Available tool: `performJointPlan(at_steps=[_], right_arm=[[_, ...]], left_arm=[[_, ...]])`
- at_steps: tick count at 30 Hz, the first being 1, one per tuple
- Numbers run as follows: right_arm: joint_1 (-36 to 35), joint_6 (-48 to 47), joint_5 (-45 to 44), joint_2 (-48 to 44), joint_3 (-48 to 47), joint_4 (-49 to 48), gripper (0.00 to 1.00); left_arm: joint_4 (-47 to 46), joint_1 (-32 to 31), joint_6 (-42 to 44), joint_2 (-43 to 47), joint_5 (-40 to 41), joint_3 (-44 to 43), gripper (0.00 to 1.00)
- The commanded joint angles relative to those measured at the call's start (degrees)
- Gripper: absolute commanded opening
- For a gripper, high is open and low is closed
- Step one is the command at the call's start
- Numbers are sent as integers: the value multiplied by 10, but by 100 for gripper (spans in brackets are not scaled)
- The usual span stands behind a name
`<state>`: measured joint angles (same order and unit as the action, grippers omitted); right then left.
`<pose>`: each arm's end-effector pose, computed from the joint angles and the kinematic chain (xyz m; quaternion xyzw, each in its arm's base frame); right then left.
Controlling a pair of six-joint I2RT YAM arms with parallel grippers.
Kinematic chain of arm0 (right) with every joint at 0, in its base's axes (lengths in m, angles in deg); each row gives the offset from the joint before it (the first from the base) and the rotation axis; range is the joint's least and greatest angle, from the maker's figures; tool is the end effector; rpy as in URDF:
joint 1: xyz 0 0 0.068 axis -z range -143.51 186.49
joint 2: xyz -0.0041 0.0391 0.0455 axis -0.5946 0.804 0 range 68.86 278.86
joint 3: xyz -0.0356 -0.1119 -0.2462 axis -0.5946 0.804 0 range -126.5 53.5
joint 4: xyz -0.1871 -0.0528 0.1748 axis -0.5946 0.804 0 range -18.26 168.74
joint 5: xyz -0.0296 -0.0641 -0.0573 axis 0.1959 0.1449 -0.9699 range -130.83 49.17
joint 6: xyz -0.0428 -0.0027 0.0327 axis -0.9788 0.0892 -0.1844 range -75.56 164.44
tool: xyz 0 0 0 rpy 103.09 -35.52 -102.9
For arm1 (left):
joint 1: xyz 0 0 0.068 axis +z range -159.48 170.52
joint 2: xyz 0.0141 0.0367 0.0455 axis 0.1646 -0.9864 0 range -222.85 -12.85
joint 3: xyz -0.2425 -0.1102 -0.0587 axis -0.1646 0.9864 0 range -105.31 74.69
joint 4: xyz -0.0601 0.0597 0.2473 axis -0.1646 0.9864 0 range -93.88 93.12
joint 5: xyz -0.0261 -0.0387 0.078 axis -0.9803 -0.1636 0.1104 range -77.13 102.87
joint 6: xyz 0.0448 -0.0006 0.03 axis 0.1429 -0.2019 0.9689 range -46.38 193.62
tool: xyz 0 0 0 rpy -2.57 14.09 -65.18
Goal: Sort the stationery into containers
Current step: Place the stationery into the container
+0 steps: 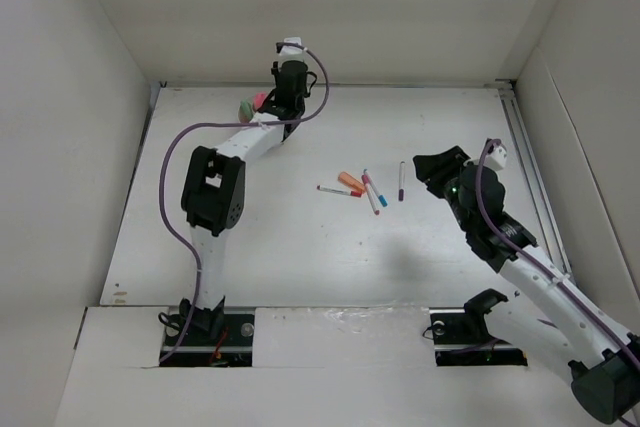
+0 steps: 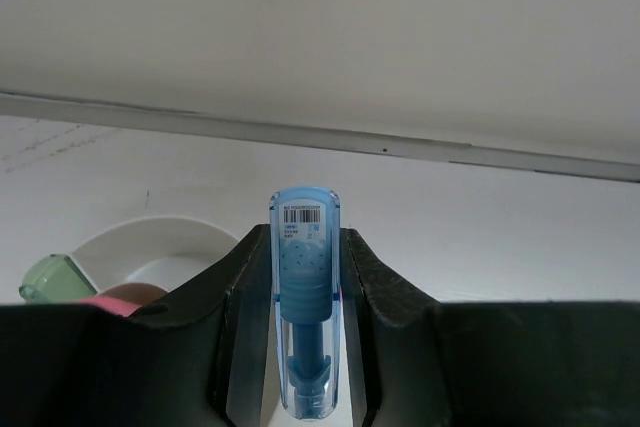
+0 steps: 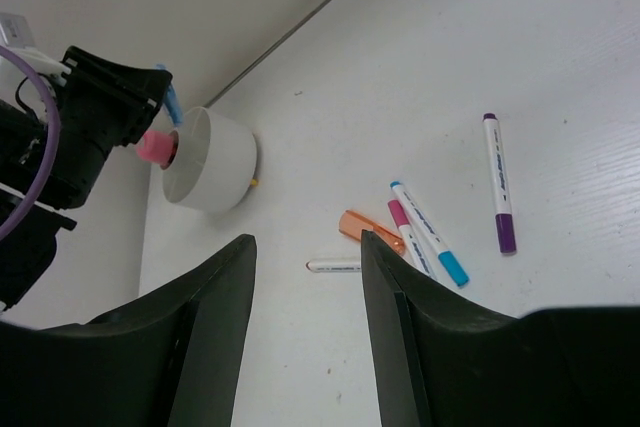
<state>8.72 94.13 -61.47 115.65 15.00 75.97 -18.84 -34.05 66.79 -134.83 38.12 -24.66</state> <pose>0.1785 0.0797 0.3067 0.2560 0.7320 0.2762 0.5677 0.4739 -0.2001 0.2844 -0.0288 0.7480 -0.0155 0.6629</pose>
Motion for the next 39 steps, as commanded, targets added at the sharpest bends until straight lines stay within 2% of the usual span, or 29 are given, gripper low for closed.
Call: performJointPlan(at_steps=[1,15,25,34,37,38,39], right_arm=[[3,-7,2,-1,-8,-37,52],[3,-13,7,4,-8,-37,53],[3,-13,12,4,-8,-37,53],[3,-13,12,9,-8,-37,53],[3,-18,12,9,-8,-37,53],[3,-18,12,9,-8,-37,53],[3,-18,12,9,-8,-42,53]], left_arm=[[-7,11,8,-12,11,-39,5],[-40,23,27,-25,16,-13,5],[-78,23,39,-25,33,41,5],[-78,23,34,-20,44,54,8],[-78,23,34,-14,45,54,12],[-78,23,34,-14,45,54,15],[-78,23,34,-14,45,54,22]])
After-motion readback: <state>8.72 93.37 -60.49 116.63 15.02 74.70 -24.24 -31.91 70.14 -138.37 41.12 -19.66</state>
